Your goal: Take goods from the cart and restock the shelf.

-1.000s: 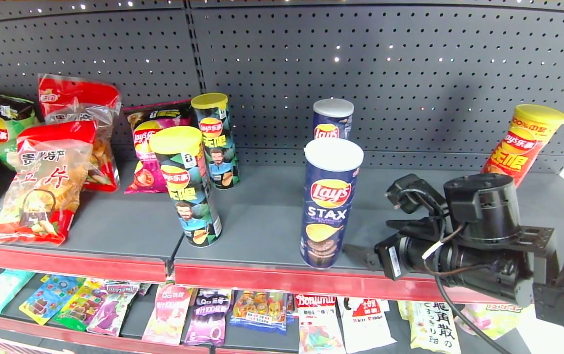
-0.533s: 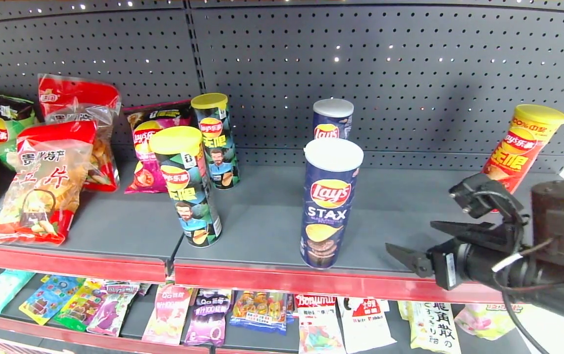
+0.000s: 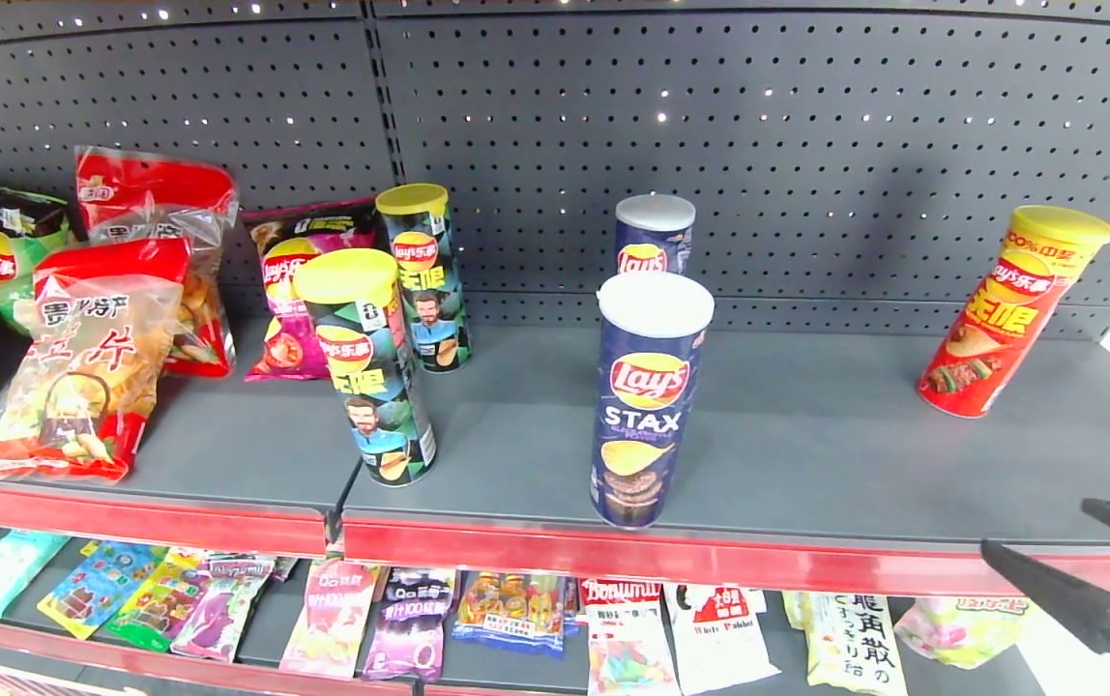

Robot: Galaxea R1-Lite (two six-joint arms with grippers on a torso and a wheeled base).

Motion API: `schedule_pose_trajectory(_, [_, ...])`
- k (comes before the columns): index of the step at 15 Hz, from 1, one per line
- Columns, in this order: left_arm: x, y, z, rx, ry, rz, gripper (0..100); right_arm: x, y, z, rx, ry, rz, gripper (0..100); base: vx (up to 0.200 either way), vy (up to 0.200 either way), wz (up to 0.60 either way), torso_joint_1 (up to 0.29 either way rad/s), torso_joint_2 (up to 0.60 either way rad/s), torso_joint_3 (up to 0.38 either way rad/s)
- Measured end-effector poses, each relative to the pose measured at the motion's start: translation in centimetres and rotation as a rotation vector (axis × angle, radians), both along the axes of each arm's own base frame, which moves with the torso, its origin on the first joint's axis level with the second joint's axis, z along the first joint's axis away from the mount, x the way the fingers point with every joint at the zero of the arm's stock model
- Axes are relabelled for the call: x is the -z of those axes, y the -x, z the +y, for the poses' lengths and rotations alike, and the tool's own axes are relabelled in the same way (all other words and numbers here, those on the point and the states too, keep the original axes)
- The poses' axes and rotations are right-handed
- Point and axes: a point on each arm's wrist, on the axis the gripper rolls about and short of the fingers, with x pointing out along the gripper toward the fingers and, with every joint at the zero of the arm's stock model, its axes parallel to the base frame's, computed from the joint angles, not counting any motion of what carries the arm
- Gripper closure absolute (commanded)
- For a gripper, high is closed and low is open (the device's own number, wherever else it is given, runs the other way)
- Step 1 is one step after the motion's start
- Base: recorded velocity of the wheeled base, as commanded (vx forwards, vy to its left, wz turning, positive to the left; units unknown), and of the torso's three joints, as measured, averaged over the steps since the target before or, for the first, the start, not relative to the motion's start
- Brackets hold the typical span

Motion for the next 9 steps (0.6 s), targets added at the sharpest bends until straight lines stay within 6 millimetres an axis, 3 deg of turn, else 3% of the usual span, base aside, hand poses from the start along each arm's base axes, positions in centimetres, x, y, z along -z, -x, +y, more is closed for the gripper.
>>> schedule_pose_trajectory(3, [0.0,0.0,0.0,0.001,0.0,0.0,0,0.6,5.0,-1.1,0.111,0.0,-0.094,0,0.0,0.0,0.0,0.0,0.0,0.0])
schedule_pose_trajectory(6, [0.0,0.0,0.0,0.0,0.0,0.0,0,2.6,8.9,-0.9,0.22,0.016,-0.229,0,0.0,0.0,0.0,0.0,0.0,0.0])
schedule_pose_trajectory(9, [0.0,0.0,0.0,0.0,0.0,0.0,0,6.3,10.1,-0.7,0.283,0.018,-0.256,0,0.0,0.0,0.0,0.0,0.0,0.0])
